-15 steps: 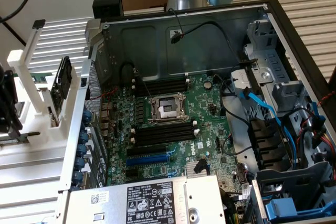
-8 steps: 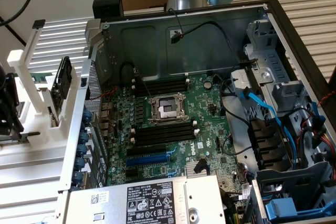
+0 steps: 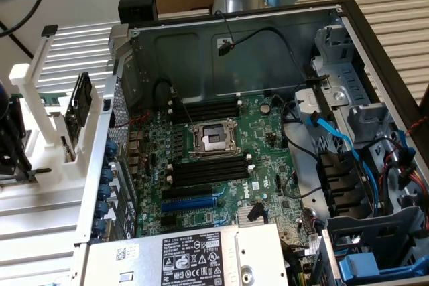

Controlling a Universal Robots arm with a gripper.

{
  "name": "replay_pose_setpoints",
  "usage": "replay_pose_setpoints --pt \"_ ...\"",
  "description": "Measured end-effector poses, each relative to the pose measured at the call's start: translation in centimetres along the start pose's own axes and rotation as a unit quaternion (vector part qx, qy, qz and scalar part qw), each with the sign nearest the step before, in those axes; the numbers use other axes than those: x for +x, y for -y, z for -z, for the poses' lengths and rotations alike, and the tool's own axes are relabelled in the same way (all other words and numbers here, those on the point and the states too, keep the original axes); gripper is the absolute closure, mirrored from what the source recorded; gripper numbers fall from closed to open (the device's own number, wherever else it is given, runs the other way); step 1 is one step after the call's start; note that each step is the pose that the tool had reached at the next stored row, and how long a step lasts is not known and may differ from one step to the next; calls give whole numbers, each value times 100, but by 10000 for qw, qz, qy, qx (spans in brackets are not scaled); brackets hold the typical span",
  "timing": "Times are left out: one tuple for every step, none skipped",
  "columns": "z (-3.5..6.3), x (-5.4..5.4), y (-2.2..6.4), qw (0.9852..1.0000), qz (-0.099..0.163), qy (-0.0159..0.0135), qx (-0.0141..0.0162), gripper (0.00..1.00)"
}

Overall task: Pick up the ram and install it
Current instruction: 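Pick up the ram and move it above insertion slot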

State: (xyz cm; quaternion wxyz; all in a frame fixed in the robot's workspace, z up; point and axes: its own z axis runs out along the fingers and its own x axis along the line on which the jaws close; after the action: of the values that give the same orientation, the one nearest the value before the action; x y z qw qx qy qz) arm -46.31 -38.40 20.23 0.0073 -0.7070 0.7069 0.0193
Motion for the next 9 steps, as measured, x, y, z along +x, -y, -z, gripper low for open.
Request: replay_pose_setpoints --pt "0 0 0 10000 0 0 0 76" --pt "0 0 0 10000 0 0 0 76" --pt "-1 0 0 10000 0 0 0 76" --pt "-1 0 0 10000 0 0 1 76" --pt "-1 0 0 10000 0 0 1 76" --pt "-1 0 0 10000 0 0 0 76" --pt "-1 0 0 10000 0 0 1 76" --pt "-1 0 0 10000 0 0 1 76" --pt "-1 0 0 10000 0 0 1 76"
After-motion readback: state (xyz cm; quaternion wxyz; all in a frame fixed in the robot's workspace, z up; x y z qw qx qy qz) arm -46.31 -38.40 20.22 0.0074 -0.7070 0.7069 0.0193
